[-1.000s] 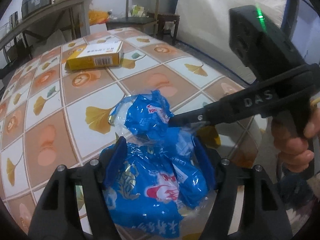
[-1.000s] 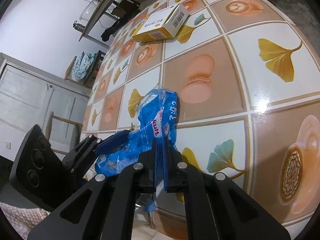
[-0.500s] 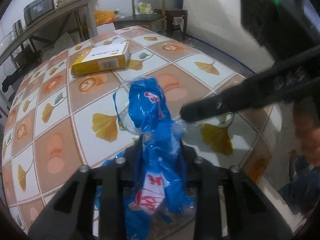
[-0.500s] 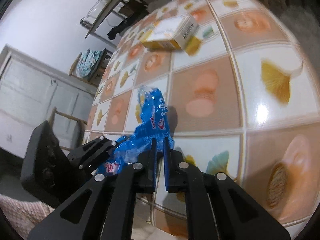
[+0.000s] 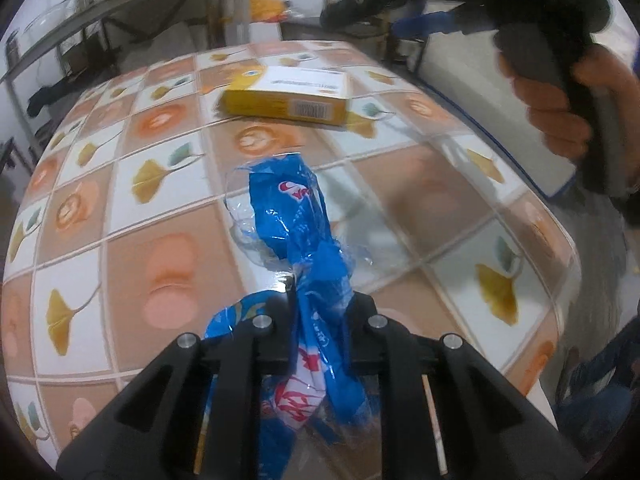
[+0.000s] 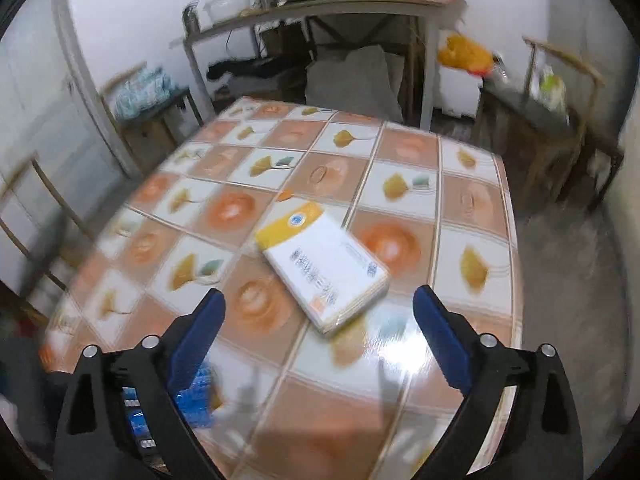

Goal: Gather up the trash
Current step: 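Reach the open right tool to the yellow-and-white medicine box, then close the right tool on the medicine box while the left tool holds the wrappers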

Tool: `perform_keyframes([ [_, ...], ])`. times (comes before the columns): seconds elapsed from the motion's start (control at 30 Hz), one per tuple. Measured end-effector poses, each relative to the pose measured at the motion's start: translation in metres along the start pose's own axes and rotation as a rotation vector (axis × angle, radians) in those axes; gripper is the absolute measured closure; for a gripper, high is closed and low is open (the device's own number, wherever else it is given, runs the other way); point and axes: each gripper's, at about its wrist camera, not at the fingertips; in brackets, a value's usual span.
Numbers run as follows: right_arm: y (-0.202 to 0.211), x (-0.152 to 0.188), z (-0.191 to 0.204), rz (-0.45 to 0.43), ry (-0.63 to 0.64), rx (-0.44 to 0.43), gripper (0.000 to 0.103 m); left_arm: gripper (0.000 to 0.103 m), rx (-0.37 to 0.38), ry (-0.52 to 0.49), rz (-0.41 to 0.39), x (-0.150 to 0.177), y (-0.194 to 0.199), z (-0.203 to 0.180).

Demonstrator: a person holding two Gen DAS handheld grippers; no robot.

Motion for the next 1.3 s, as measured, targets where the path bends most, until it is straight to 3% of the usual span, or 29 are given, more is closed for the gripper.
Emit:
perform_keyframes([
  [0.1, -0.038, -0.018, 0.012, 0.066, 0.129, 0.056, 0.010, 0.090, -0.022, 0.031, 0.015, -0.004, 0.000, 0.012],
  [0.3, -0.084, -0.034, 0.023, 0.177, 0.250, 0.035, 0.010, 0.090, -0.065, 0.064, 0.027, -0.009, 0.000, 0.031],
  [0.57, -0.113, -0.032, 0.018, 0.278, 0.194, 0.045, 0.010, 0.090, -0.074, 0.072, 0.027, -0.011, -0.001, 0.034],
  [0.67, -0.111, -0.024, 0.016, 0.281, 0.160, 0.084, 0.010, 0.090, -0.073, 0.072, 0.027, -0.011, -0.001, 0.034],
  [0.87, -0.089, -0.005, 0.012, 0.259, 0.076, 0.094, 0.021, 0.090, -0.077, 0.069, 0.027, -0.009, 0.001, 0.034],
  [1.13, -0.043, 0.046, 0.013, 0.261, -0.072, 0.084, 0.022, 0.090, -0.088, 0.060, 0.025, -0.007, 0.001, 0.031],
  [1.3, -0.021, 0.076, 0.021, 0.263, -0.063, 0.121, 0.021, 0.090, -0.092, 0.054, 0.025, -0.007, 0.002, 0.030],
])
Point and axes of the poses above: each gripper's, at about its wrist camera, not at the fingertips, and y roughly against the way its jaws point, z to its left, x to its underside, and after that the axes turned 1 degree about -y, right-handed
